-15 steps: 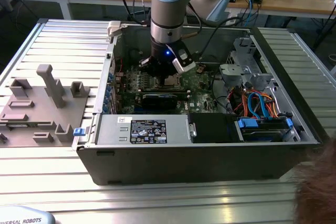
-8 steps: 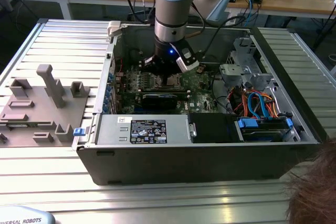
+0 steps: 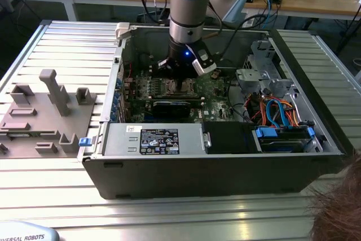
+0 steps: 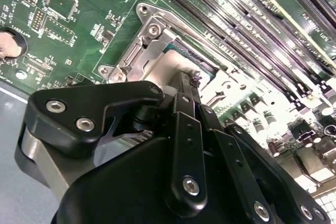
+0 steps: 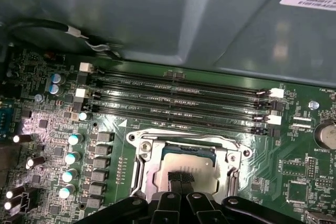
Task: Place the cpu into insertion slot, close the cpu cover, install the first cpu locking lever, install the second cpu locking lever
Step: 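Install the second cpu locking lever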
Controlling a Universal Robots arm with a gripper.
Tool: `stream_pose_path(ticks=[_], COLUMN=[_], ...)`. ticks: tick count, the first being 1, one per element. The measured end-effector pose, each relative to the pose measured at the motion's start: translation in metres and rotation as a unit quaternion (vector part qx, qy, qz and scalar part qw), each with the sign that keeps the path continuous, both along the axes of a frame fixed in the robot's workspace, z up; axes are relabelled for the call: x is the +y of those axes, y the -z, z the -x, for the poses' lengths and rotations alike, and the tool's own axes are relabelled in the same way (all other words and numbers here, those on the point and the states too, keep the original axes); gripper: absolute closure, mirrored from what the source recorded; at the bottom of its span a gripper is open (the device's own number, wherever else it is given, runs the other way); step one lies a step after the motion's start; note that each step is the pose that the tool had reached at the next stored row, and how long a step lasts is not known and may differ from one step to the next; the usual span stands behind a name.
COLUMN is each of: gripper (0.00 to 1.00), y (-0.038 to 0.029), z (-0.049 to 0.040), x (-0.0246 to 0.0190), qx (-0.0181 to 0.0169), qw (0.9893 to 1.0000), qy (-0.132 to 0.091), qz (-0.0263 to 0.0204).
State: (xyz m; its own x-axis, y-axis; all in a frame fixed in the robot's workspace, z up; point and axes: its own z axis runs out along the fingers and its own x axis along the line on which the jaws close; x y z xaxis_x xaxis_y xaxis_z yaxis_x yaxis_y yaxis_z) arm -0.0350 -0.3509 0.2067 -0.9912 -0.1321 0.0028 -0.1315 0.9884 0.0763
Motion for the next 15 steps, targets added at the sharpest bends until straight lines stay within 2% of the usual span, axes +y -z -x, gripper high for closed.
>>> stream_pose_path(ticks=[10, 15], gripper=[0.89, 0.89], y=[-0.0024, -0.0085], z=[-0.0045, -0.0045], x=[0.0017, 0.0039], qx=[0.0004, 0.0004], qw=[1.0, 1.0], qy=[0.0, 0.0], qz=[-0.0001, 0.0])
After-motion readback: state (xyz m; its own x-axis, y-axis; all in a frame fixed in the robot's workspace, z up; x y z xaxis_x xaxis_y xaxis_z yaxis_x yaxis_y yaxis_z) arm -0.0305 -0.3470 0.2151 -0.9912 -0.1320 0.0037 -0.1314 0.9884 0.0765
